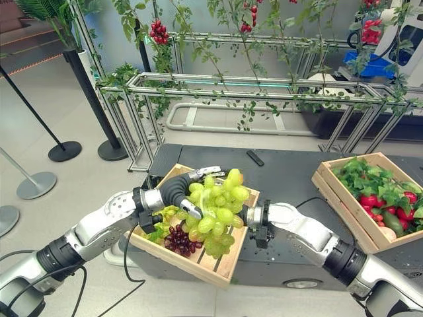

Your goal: Pick up the fruits from the basket on one side to the basket on the other side

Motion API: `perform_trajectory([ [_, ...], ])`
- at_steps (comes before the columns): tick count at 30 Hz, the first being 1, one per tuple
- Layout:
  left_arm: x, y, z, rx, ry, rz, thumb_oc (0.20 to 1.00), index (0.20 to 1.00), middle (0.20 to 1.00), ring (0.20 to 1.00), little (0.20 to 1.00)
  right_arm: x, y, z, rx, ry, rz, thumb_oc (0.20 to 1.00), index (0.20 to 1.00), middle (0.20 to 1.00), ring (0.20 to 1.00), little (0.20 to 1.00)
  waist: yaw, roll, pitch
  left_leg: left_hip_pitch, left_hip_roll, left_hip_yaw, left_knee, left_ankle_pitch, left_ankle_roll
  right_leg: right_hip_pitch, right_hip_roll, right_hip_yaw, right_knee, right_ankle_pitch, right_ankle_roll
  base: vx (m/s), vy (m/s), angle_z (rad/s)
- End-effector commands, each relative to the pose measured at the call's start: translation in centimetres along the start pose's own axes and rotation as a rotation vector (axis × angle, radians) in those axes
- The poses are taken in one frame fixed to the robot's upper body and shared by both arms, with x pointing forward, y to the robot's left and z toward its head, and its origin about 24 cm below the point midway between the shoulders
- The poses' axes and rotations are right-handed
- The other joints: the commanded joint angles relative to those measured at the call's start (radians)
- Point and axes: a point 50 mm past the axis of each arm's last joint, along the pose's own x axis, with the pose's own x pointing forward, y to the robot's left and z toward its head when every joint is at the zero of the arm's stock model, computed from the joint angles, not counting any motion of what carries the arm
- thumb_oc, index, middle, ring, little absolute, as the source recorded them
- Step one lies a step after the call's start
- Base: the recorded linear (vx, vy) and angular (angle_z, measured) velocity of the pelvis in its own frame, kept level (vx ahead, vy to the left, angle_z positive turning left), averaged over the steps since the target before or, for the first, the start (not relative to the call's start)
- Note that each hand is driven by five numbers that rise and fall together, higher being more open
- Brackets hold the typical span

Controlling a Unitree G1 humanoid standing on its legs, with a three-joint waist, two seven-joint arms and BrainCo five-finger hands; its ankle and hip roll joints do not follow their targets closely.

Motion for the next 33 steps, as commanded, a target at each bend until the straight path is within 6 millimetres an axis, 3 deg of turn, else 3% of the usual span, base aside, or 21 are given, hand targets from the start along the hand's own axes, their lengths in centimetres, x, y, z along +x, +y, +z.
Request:
perform_trajectory([
  [1, 0.2, 1.4, 0.9, 0.061, 0.0, 0.015, 1.0, 1.0, 1.0, 1.0, 1.0, 1.1, 1.0, 6.2, -0.031, -0.287, 0.087, 0.2, 0.2, 0.2, 0.2, 0.2, 0.012, -0.047, -0.034, -0.01, -0.036, -0.001, 0.035, -0.071, 0.027, -0.028, -0.024, -0.012, 0.116, -0.069, 0.063, 0.0, 0.0, 0.0],
  [9, -0.3, 1.8, 0.6, 0.074, 0.032, 0.047, 1.0, 1.0, 1.0, 1.0, 1.0, 0.3, 0.7, 7.5, -0.016, -0.32, 0.04, 0.2, 0.2, 0.2, 0.2, 0.2, 0.009, -0.05, -0.043, -0.008, -0.037, 0.005, 0.034, -0.07, 0.026, -0.029, -0.024, -0.007, 0.113, -0.065, 0.063, 0.0, 0.0, 0.0],
  [18, 0.1, 1.8, 2.0, 0.142, 0.052, -0.012, 1.0, 1.0, 1.0, 1.0, 1.0, -0.7, 0.5, 9.5, -0.16, -0.269, 0.026, 0.2, 0.2, 0.2, 0.2, 0.2, 0.004, -0.053, -0.05, -0.009, -0.037, 0.012, 0.034, -0.07, 0.024, -0.03, -0.026, -0.003, 0.109, -0.058, 0.067, 0.0, 0.0, 0.0],
  [33, 1.9, 1.6, 2.9, 0.2, 0.03, -0.039, 1.0, 1.0, 1.0, 1.0, 1.0, 1.0, 1.3, 9.5, -0.296, -0.217, 0.068, 0.2, 0.2, 0.2, 0.2, 0.2, -0.002, -0.051, -0.044, -0.008, -0.037, 0.019, 0.04, -0.076, 0.028, -0.035, -0.025, 0.006, 0.115, -0.059, 0.067, 0.0, 0.0, 0.0],
])
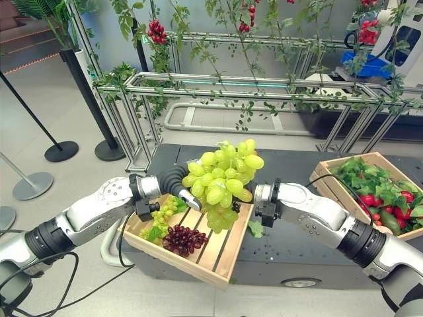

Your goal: Pick up the fruits from the basket on one side to the basket on the other side

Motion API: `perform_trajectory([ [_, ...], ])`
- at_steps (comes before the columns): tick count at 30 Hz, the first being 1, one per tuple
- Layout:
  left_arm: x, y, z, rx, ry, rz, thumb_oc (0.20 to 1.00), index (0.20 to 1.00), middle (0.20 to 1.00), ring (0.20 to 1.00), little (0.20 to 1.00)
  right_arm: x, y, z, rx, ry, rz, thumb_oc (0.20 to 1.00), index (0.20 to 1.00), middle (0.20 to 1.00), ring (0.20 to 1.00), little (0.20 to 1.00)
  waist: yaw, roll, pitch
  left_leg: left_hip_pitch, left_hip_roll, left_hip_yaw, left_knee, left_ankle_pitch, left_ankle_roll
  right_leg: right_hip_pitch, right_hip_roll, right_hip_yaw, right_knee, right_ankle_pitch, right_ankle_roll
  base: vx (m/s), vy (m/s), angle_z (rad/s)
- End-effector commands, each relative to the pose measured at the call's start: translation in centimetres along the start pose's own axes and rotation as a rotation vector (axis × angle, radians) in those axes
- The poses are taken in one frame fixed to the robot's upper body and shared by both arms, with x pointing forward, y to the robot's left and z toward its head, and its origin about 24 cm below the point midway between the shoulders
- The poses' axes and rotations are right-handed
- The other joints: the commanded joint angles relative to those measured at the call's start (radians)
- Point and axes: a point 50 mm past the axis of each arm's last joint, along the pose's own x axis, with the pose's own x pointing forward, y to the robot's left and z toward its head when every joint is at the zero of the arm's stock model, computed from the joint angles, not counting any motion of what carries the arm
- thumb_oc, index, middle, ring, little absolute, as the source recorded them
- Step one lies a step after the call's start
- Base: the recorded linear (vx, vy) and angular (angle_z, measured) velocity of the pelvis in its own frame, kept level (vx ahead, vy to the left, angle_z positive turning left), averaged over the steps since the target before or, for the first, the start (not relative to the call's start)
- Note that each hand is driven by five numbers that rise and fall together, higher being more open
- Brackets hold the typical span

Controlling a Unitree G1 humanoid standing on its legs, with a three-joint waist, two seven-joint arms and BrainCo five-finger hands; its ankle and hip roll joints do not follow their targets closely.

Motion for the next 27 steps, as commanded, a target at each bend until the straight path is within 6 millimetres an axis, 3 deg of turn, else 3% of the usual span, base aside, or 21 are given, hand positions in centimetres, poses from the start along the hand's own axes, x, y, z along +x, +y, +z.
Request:
perform_trajectory([
  [1, 1.7, 0.5, 1.0, 0.068, -0.038, -0.014, 1.0, 1.0, 1.0, 1.0, 1.0, 2.4, 2.2, 5.2, -0.142, -0.237, 0.138, 0.2, 0.2, 0.2, 0.2, 0.2, 0.001, -0.045, -0.041, -0.009, -0.038, 0.007, 0.04, -0.075, 0.029, -0.03, -0.025, 0.0, 0.112, -0.062, 0.071, 0.0, 0.0, 0.0],
  [13, 2.6, -0.3, 0.5, 0.002, -0.077, -0.015, 1.0, 1.0, 1.0, 1.0, 1.0, 2.9, 2.7, 4.6, -0.092, -0.263, 0.144, 0.2, 0.2, 0.2, 0.2, 0.2, 0.002, -0.044, -0.034, -0.014, -0.037, 0.003, 0.036, -0.074, 0.031, -0.033, -0.026, -0.006, 0.115, -0.066, 0.07, 0.0, 0.0, 0.0],
  [16, 2.7, -0.8, -0.2, -0.049, -0.086, -0.007, 1.0, 1.0, 1.0, 1.0, 1.0, 3.0, 3.1, 3.7, -0.006, -0.282, 0.144, 0.2, 0.2, 0.2, 0.2, 0.2, 0.003, -0.045, -0.032, -0.015, -0.038, -0.001, 0.036, -0.074, 0.032, -0.032, -0.024, -0.008, 0.114, -0.067, 0.069, 0.0, 0.0, 0.0],
  [27, 2.2, -1.6, -1.5, -0.131, -0.088, 0.011, 1.0, 1.0, 1.0, 1.0, 1.0, 2.1, 3.1, 1.8, 0.063, -0.244, 0.117, 0.2, 0.2, 0.2, 0.2, 0.2, 0.007, -0.047, -0.032, -0.018, -0.038, -0.005, 0.035, -0.071, 0.031, -0.033, -0.025, -0.013, 0.116, -0.07, 0.068, 0.0, 0.0, 0.0],
])
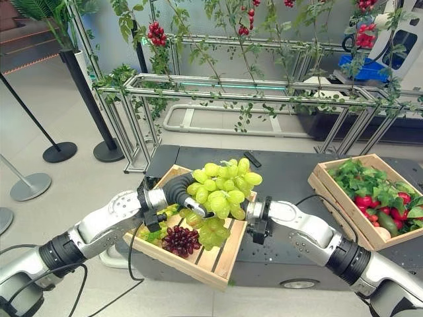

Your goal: Pick up the fruits from the basket on one side to the basket on the other side

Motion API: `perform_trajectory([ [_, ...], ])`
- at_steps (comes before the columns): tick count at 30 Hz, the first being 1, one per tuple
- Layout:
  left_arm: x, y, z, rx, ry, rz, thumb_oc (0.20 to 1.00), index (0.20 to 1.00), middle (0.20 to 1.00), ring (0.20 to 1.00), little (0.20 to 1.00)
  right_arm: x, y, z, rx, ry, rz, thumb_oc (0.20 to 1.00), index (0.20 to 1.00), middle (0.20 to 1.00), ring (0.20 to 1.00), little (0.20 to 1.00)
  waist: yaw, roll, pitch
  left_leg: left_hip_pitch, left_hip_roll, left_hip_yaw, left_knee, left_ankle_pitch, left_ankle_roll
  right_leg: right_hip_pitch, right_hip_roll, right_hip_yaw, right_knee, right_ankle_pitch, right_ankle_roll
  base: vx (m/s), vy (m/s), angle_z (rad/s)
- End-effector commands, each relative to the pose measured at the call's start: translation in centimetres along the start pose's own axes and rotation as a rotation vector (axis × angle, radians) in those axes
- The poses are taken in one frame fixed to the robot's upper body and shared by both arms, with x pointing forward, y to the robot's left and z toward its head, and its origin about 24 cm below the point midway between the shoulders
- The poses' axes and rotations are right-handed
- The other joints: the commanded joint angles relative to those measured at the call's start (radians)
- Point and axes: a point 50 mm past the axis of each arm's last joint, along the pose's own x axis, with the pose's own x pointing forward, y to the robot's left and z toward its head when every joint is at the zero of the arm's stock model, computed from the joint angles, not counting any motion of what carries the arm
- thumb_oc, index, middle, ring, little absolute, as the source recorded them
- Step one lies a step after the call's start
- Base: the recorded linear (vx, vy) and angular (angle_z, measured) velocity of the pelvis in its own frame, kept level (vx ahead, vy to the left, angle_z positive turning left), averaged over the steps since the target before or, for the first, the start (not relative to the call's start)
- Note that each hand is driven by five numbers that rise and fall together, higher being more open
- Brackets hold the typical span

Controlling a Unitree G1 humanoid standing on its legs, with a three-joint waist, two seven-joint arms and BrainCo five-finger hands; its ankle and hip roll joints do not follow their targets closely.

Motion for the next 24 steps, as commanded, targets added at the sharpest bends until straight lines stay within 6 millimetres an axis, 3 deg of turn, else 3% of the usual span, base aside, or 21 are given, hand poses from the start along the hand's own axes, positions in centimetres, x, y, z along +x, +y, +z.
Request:
perform_trajectory([
  [1, 1.7, -0.1, 0.8, -0.002, -0.064, -0.037, 1.0, 1.0, 1.0, 1.0, 1.0, 1.4, 1.8, 4.8, -0.06, -0.225, 0.128, 0.2, 0.2, 0.2, 0.2, 0.2, 0.005, -0.04, -0.025, -0.018, -0.039, -0.005, 0.036, -0.071, 0.031, -0.033, -0.025, -0.009, 0.115, -0.071, 0.068, 0.0, 0.0, 0.0],
  [8, 2.1, -0.5, 0.3, -0.017, -0.065, -0.046, 1.0, 1.0, 1.0, 1.0, 1.0, 2.0, 2.4, 4.1, -0.009, -0.214, 0.16, 0.2, 0.2, 0.2, 0.2, 0.2, 0.004, -0.039, -0.024, -0.018, -0.037, -0.006, 0.036, -0.071, 0.031, -0.035, -0.025, -0.01, 0.119, -0.072, 0.065, 0.0, 0.0, 0.0],
  [9, 2.1, -0.6, 0.3, -0.007, -0.062, -0.06, 0.771, 0.771, 0.771, 0.771, 0.771, 2.2, 2.5, 4.1, -0.005, -0.21, 0.172, 0.2, 0.2, 0.2, 0.2, 0.2, 0.003, -0.039, -0.024, -0.018, -0.037, -0.005, 0.036, -0.071, 0.031, -0.035, -0.024, -0.009, 0.118, -0.072, 0.065, 0.0, 0.0, 0.0],
  [10, 2.1, -0.7, 0.2, -0.016, -0.059, -0.061, 0.454, 0.454, 0.454, 0.454, 0.454, 2.2, 2.6, 4.0, -0.006, -0.208, 0.174, 0.2, 0.2, 0.2, 0.2, 0.2, 0.002, -0.039, -0.025, -0.018, -0.037, -0.005, 0.037, -0.071, 0.03, -0.035, -0.024, -0.009, 0.118, -0.072, 0.065, 0.0, 0.0, 0.0],
  [11, 2.1, -0.7, 0.2, -0.016, -0.059, -0.061, 0.291, 0.291, 0.291, 0.291, 0.291, 2.2, 2.6, 4.0, -0.006, -0.208, 0.174, 0.2, 0.2, 0.2, 0.2, 0.2, 0.002, -0.039, -0.025, -0.018, -0.037, -0.005, 0.037, -0.071, 0.03, -0.035, -0.024, -0.009, 0.118, -0.072, 0.065, 0.0, 0.0, 0.0],
  [12, 1.9, -0.6, -0.1, -0.029, -0.047, -0.057, 0.2, 0.2, 0.2, 0.2, 0.2, 2.2, 2.6, 4.1, 0.0, -0.215, 0.176, 0.2, 0.2, 0.2, 0.2, 0.2, 0.002, -0.038, -0.025, -0.019, -0.037, -0.004, 0.037, -0.071, 0.03, -0.036, -0.024, -0.006, 0.117, -0.071, 0.064, 0.0, 0.0, 0.0],
  [24, 1.4, -0.5, 0.0, -0.011, -0.036, -0.062, 0.2, 0.2, 0.2, 0.2, 0.2, 2.2, 2.5, 5.6, -0.103, -0.233, 0.175, 0.2, 0.2, 0.2, 0.2, 0.2, 0.003, -0.042, -0.029, -0.021, -0.037, -0.004, 0.037, -0.07, 0.029, -0.037, -0.023, -0.002, 0.11, -0.065, 0.064, 0.0, 0.0, 0.0],
])
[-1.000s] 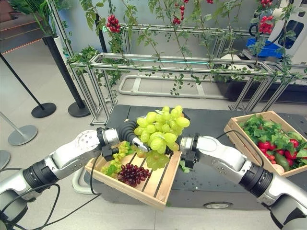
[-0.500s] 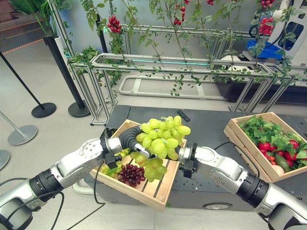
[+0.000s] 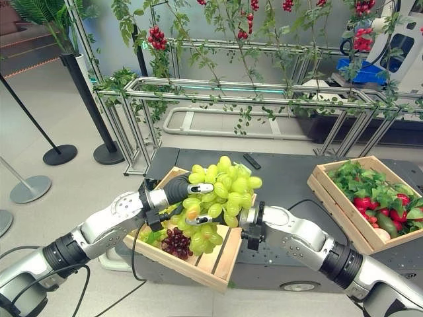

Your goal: Pick up the fruits from the basket on one side to the basket on the other side

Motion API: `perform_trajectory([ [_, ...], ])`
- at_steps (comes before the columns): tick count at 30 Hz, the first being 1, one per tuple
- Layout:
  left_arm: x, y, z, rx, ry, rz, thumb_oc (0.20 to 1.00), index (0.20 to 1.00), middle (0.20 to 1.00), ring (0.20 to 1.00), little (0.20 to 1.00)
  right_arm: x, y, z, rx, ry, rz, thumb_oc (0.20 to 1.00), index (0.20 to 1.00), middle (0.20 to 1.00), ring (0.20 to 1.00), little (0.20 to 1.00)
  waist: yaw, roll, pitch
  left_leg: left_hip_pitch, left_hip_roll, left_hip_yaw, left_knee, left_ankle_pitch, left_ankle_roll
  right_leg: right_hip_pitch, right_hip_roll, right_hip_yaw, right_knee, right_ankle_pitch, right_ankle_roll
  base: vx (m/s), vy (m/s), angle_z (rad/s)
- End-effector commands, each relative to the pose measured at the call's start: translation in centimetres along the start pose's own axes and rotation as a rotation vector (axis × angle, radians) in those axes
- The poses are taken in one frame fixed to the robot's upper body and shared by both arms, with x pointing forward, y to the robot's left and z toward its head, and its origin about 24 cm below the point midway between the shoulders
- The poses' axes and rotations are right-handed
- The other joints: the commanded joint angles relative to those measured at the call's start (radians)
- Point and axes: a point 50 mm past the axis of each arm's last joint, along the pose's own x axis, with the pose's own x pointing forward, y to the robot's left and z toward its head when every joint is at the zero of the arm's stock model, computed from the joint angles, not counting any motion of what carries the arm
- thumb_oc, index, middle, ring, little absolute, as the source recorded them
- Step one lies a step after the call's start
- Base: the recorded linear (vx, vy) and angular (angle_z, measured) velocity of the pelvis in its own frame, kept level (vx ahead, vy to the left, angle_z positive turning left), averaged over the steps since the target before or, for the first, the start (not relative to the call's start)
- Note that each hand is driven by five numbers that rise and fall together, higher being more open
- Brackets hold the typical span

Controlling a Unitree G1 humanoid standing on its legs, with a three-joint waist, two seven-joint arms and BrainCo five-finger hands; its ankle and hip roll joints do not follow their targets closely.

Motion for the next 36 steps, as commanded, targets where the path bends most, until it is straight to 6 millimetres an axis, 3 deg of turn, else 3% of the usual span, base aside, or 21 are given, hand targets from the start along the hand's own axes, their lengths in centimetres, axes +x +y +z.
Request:
perform_trajectory([
  [1, 1.3, -0.8, 0.6, 0.01, -0.04, -0.091, 0.2, 0.2, 0.2, 0.2, 0.2, 1.2, 1.2, 6.3, -0.212, -0.202, 0.099, 0.2, 0.2, 0.2, 0.2, 0.2, 0.002, -0.042, -0.015, -0.02, -0.037, -0.003, 0.036, -0.07, 0.029, -0.037, -0.023, -0.002, 0.107, -0.064, 0.064, 0.0, 0.0, 0.0],
  [18, 1.1, 0.0, 0.9, 0.01, -0.044, -0.054, 0.2, 0.2, 0.2, 0.2, 0.2, 1.0, 0.7, 8.0, -0.3, -0.233, 0.067, 0.2, 0.2, 0.2, 0.2, 0.2, 0.002, -0.044, -0.008, -0.018, -0.037, 0.001, 0.046, -0.078, 0.031, -0.038, -0.025, -0.001, 0.121, -0.069, 0.066, 0.0, 0.0, 0.0],
  [19, 1.1, 0.2, 0.8, -0.004, -0.056, -0.035, 0.2, 0.2, 0.2, 0.2, 0.2, 1.0, 0.6, 8.0, -0.29, -0.233, 0.065, 0.956, 0.956, 0.956, 0.956, 0.956, 0.003, -0.045, -0.008, -0.018, -0.038, 0.0, 0.046, -0.078, 0.032, -0.038, -0.025, -0.003, 0.122, -0.07, 0.065, 0.0, 0.0, 0.0],
  [20, 1.1, 0.3, 0.8, -0.008, -0.061, -0.02, 0.2, 0.2, 0.2, 0.2, 0.2, 0.9, 0.5, 8.0, -0.296, -0.233, 0.052, 1.0, 1.0, 1.0, 1.0, 1.0, 0.003, -0.044, -0.008, -0.018, -0.038, 0.0, 0.045, -0.078, 0.032, -0.038, -0.025, -0.001, 0.122, -0.07, 0.066, 0.0, 0.0, 0.0],
  [29, 0.1, 1.4, 0.1, -0.106, -0.127, 0.121, 0.2, 0.2, 0.2, 0.2, 0.2, 0.4, 0.1, 8.9, -0.289, -0.32, 0.006, 1.0, 1.0, 1.0, 1.0, 1.0, 0.007, -0.046, -0.01, -0.016, -0.038, 0.001, 0.044, -0.079, 0.033, -0.035, -0.025, 0.0, 0.118, -0.072, 0.066, 0.0, 0.0, 0.0],
  [36, -1.6, 1.5, -1.9, -0.316, -0.241, 0.32, 0.2, 0.2, 0.2, 0.2, 0.2, -0.8, -1.0, 8.8, -0.214, -0.427, -0.096, 1.0, 1.0, 1.0, 1.0, 1.0, 0.013, -0.054, -0.01, -0.011, -0.035, 0.003, 0.041, -0.081, 0.034, -0.032, -0.025, 0.0, 0.114, -0.074, 0.065, 0.0, 0.0, 0.0],
])
